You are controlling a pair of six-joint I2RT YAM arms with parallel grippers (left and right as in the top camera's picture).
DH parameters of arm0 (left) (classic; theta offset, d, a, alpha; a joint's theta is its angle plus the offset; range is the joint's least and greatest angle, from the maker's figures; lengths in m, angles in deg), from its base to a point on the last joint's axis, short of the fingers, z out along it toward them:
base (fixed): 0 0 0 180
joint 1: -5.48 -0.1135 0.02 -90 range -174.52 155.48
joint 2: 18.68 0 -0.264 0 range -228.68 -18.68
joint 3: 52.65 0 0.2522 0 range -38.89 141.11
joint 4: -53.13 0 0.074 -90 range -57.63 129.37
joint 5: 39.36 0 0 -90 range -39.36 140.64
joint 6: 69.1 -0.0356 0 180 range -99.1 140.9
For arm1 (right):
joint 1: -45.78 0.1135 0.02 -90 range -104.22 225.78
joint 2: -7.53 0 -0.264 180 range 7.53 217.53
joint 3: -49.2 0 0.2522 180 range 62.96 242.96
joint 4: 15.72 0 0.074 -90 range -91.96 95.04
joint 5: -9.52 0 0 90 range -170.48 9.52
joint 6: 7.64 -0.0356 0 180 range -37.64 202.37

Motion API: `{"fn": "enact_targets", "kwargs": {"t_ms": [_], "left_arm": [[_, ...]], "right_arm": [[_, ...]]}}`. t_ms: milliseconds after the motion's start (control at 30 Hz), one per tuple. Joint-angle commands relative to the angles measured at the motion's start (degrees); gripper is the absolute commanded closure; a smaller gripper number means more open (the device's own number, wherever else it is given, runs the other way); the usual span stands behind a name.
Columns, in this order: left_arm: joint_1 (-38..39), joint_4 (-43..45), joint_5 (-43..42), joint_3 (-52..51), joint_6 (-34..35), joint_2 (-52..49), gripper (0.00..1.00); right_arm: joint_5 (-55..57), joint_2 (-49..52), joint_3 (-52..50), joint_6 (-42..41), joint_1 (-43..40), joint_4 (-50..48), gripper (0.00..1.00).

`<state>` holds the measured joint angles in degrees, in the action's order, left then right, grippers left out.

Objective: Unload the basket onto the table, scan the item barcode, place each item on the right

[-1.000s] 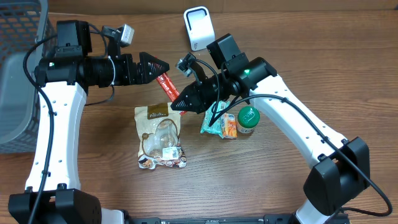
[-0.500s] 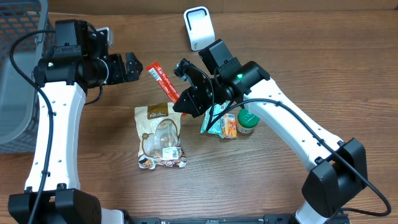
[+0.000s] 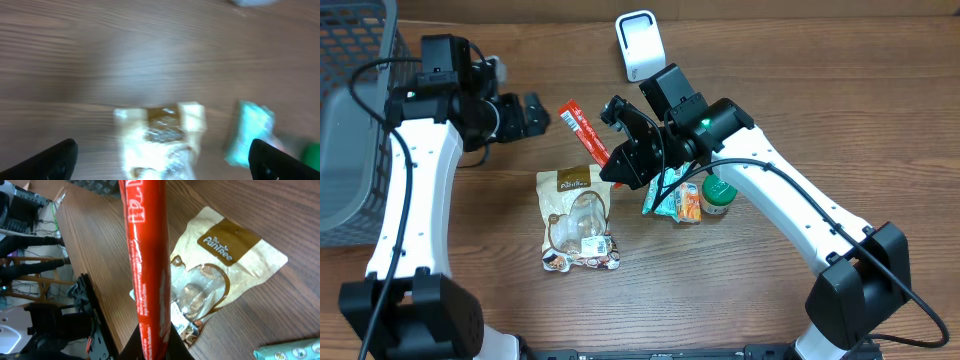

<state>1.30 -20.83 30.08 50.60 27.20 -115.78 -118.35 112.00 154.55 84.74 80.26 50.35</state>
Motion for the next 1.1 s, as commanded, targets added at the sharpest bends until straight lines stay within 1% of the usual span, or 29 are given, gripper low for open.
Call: {"fn": "enact_targets", "kwargs": {"t_ms": [0,133,300,433,467,533,600,700,833,933,1067], "left_arm": [[-0.3,-0.6,-22.6,0.1,-10.2,-0.6,0.0],[-1.3,0.1,-34.0,0.1,-12.8,-0.6,0.0],[-2.6,0.5,-43.1,0.1,-14.7,-0.6,0.0],[-2.5,0.5,-44.3,0.1,-14.9,-0.6,0.03],[-2.4,0.4,-44.1,0.1,-14.9,-0.6,0.05],[-2.3,0.4,-43.6,0.1,-14.9,-0.6,0.12],[-2.1,0.4,-43.6,0.1,-14.9,-0.6,0.13],[-1.9,0.4,-44.7,0.1,-14.9,-0.6,0.2],[-1.9,0.4,-48.6,0.1,-14.9,-0.6,0.23],[-1.8,0.4,-51.4,0.1,-14.9,-0.6,0.29],[-1.8,0.5,-55.8,0.1,-14.9,-0.6,0.3]], "right_arm": [[0.2,-0.5,0.3,-2.9,-0.2,0.3,0.96],[-3.1,-0.5,0.3,-3.7,-0.6,0.3,0.96],[-10.4,-0.5,0.3,-3.7,-2.9,0.3,0.96],[-18.4,-0.5,0.3,-3.6,-4.0,-0.7,0.96],[-19.8,-0.5,0.3,-3.6,-4.0,-1.1,0.96],[-22.2,-0.5,0.3,-3.7,-4.0,-1.9,0.96],[-24.0,-0.5,0.3,-3.7,-3.8,-2.5,0.96],[-24.8,-0.5,0.3,-3.7,-3.8,-2.9,0.96],[-24.8,-0.5,0.3,-3.7,-3.8,-2.8,0.96],[-24.9,-0.5,0.3,-3.7,-3.8,-2.7,0.96],[-24.9,-0.5,0.3,-3.7,-3.3,-3.0,0.96]]}}
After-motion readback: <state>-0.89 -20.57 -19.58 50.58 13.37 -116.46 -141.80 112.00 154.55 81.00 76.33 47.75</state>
